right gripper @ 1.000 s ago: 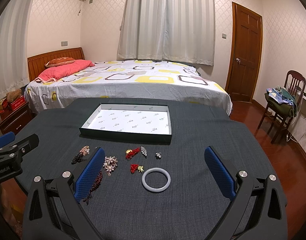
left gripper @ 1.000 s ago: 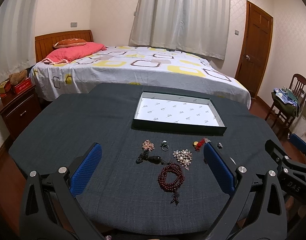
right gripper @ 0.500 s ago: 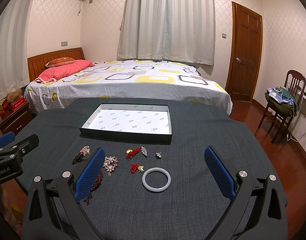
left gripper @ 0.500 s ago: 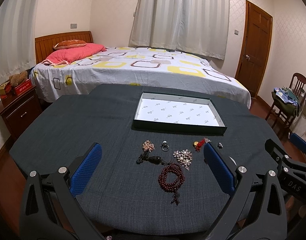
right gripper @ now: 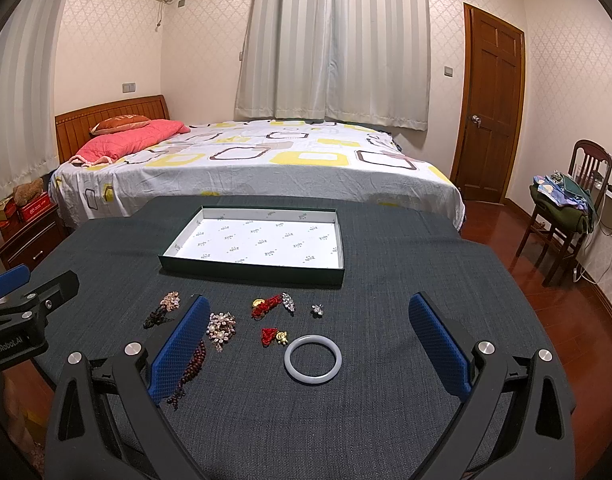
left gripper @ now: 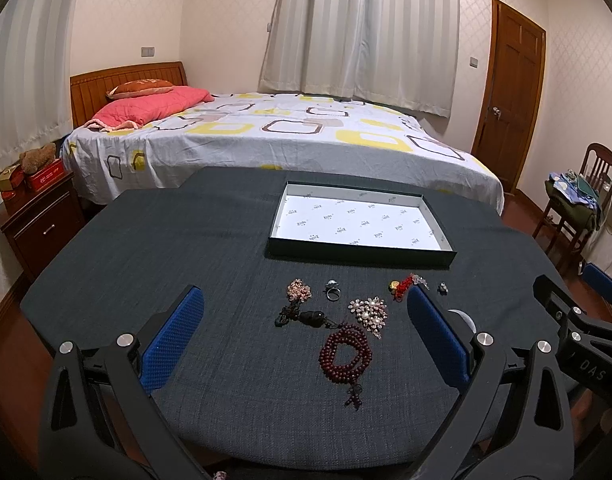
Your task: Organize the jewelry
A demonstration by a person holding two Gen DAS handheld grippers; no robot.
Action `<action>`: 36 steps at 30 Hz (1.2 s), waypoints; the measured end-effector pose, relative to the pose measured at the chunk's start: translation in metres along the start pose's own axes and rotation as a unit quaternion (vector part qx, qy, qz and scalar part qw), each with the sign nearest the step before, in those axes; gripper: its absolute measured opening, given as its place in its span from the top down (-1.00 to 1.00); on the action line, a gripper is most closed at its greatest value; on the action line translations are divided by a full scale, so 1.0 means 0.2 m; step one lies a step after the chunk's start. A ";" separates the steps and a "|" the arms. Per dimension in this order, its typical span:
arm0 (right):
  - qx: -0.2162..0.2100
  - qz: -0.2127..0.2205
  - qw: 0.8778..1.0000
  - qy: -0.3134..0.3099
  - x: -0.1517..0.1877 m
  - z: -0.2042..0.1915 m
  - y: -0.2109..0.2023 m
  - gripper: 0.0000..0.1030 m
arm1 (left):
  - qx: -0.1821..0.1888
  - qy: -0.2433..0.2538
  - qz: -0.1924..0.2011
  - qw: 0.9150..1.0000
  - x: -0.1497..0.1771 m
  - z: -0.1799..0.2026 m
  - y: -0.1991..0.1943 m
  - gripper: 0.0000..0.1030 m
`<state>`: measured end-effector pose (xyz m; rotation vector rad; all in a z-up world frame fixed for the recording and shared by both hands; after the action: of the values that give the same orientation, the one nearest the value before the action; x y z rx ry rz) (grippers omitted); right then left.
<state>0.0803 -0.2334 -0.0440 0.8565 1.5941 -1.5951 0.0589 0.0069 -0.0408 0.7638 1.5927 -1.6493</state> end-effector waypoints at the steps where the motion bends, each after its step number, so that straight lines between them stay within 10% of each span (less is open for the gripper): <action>1: 0.000 0.000 1.000 0.000 0.00 0.00 0.00 -0.88 | -0.001 0.000 0.000 1.000 0.00 0.00 0.00 -0.92; 36: -0.001 0.006 1.000 0.001 0.00 0.00 0.00 -0.88 | 0.002 0.001 0.003 1.000 0.01 0.00 0.00 -0.92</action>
<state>0.0799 -0.2336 -0.0436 0.8653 1.5894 -1.5851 0.0577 0.0066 -0.0415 0.7728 1.5874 -1.6490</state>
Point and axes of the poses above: each gripper's, at about its wrist camera, not at the fingertips, and y roughly the way its jaws point, z to its right, x to its underside, the point moved 7 cm from there along y, roughly the way its jaws point, and after that the axes turned 2 degrees about -z, right-handed, at the moved point
